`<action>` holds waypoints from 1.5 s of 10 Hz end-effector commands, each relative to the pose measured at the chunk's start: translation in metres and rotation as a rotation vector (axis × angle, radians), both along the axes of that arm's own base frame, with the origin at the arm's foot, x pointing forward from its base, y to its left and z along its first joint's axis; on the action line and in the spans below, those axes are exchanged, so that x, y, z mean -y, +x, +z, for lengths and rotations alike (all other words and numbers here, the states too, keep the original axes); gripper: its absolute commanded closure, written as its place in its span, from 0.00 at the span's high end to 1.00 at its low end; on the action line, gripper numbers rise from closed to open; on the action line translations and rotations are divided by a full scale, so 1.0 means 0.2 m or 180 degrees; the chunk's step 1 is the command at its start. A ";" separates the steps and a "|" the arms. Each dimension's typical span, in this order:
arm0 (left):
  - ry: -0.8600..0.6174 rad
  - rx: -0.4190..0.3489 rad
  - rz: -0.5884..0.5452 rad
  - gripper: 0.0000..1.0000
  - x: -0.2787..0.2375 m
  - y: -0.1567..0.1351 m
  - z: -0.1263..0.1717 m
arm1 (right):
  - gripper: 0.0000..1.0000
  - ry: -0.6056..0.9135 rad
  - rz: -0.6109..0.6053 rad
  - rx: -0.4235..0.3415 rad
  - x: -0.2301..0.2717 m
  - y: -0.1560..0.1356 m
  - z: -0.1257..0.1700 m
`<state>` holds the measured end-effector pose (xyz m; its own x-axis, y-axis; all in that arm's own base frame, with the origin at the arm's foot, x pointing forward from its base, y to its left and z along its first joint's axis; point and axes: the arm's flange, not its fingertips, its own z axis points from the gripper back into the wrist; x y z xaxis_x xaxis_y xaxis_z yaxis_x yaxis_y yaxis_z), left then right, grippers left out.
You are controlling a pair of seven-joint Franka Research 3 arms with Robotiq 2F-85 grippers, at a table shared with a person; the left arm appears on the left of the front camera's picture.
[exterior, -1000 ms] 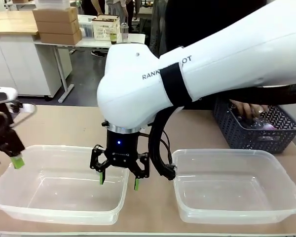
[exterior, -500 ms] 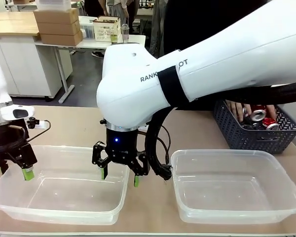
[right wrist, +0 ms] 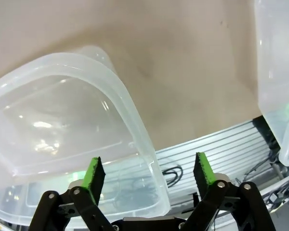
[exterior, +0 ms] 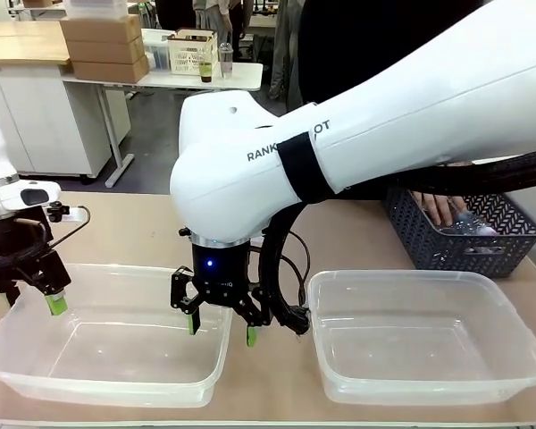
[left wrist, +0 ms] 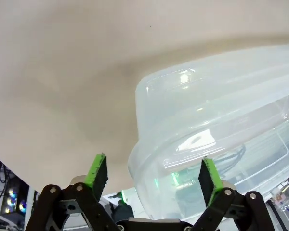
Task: Sort the waste into each basket.
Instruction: Pick up the Organizing box on the left side of the table and lift it.
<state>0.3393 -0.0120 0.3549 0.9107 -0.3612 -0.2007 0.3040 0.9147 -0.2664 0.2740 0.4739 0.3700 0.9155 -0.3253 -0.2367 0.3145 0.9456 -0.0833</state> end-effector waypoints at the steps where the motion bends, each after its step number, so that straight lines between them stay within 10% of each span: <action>1: -0.0028 0.0077 0.0034 0.40 0.01 -0.22 -0.12 | 0.41 -0.0104 -0.0005 0.0369 -0.02 0.00 0.03; 2: -0.0051 0.0134 0.0059 0.00 0.01 -0.22 -0.10 | 0.00 -0.0093 0.0065 0.0517 -0.02 -0.01 0.03; 3: -0.0063 0.0180 0.0097 0.00 0.00 -0.22 -0.10 | 0.00 -0.0055 0.0126 0.0609 -0.01 -0.01 0.01; 4: -0.0051 0.0270 0.0178 0.24 -0.01 -0.23 -0.09 | 0.00 -0.0081 0.0103 0.0554 0.00 0.00 -0.01; 5: -0.0076 0.0311 0.0185 0.14 -0.01 -0.23 -0.09 | 0.15 -0.0078 0.0114 0.0521 0.01 0.00 -0.03; 6: -0.0083 0.0310 0.0186 0.00 -0.01 -0.23 -0.08 | 0.05 -0.0028 0.0151 0.0500 0.02 0.00 -0.04; 12: -0.0050 0.0285 0.0346 0.00 -0.02 -0.21 -0.07 | 0.00 0.0101 0.0229 0.0393 0.06 0.00 -0.04; 15: -0.0273 0.0212 0.0674 0.00 -0.03 -0.19 0.19 | 0.00 0.0076 0.0541 0.0175 0.15 0.06 0.07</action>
